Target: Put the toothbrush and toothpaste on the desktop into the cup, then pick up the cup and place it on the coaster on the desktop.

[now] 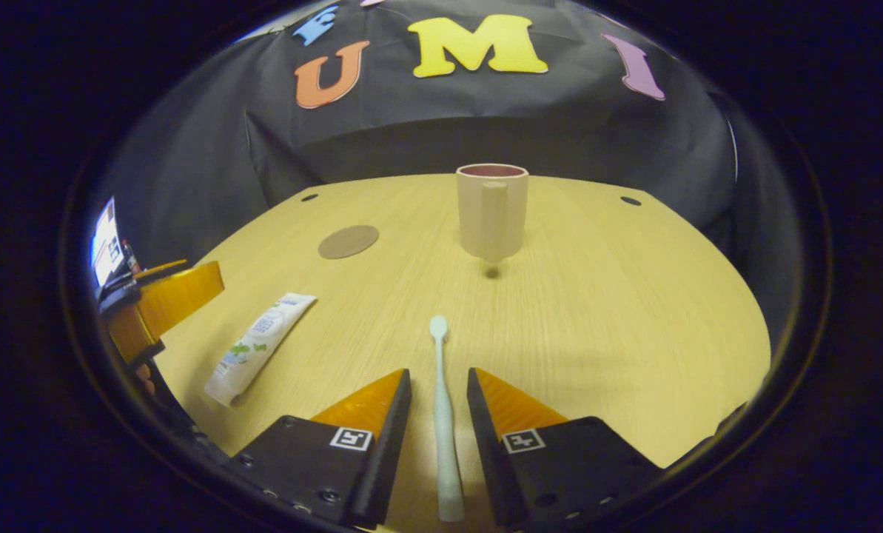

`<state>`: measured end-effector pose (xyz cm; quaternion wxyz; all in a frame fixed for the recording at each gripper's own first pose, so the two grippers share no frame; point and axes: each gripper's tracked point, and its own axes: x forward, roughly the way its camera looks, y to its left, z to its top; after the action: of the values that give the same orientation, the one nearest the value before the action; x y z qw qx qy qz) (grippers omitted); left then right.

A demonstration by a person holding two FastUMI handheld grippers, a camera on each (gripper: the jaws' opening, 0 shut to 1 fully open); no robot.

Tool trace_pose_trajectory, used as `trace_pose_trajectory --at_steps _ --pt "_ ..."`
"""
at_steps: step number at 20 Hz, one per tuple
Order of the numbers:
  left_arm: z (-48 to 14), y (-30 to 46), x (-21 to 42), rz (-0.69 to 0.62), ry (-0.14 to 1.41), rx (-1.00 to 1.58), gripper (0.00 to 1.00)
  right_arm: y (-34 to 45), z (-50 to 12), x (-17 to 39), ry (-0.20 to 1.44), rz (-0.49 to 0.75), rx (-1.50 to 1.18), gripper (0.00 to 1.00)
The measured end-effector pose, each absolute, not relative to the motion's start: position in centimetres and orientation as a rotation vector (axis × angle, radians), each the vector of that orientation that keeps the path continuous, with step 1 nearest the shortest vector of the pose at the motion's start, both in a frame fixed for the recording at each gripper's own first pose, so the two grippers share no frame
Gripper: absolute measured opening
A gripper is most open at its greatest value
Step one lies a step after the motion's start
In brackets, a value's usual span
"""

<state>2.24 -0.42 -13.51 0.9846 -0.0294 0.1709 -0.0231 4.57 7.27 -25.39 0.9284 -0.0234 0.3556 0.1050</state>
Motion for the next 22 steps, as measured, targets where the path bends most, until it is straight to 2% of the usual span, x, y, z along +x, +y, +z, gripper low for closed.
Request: trace_pose_trajectory --at_steps 1,2,4,10,11,14,15,17,22 --pt "-13.6 -0.4 2.3 -0.046 0.342 -0.061 1.0 7.1 -25.4 4.7 0.73 0.207 -0.075 0.5" --pt "-13.7 -0.3 2.3 -0.045 0.341 -0.062 1.0 6.7 -25.1 4.6 0.727 0.192 -0.072 0.72" --pt "-14.0 -0.1 2.4 -0.042 0.345 -0.062 1.0 6.6 -25.3 4.9 0.723 0.191 -0.048 0.93" --pt "-14.8 0.1 2.6 -0.043 0.366 -0.072 1.0 6.8 -25.1 4.9 0.72 0.197 -0.049 0.94" --pt "-14.8 0.2 2.5 -0.043 0.364 -0.071 1.0 6.8 -25.3 5.0 0.715 0.192 -0.046 0.9" --pt "-14.9 0.2 2.4 -0.045 0.364 -0.076 1.0 7.0 -25.4 5.0 0.726 0.192 -0.042 0.2" --pt "-15.0 0.3 2.5 -0.046 0.366 -0.076 1.0 7.1 -25.3 4.9 0.726 0.202 -0.048 0.2" --pt "-15.1 0.4 2.3 -0.045 0.372 -0.072 1.0 7.3 -25.2 5.1 0.725 0.206 -0.065 0.02" --pt "-16.6 -1.1 1.4 -0.109 0.444 -0.08 0.99 7.0 -25.1 4.7 0.704 0.212 -0.027 0.0"
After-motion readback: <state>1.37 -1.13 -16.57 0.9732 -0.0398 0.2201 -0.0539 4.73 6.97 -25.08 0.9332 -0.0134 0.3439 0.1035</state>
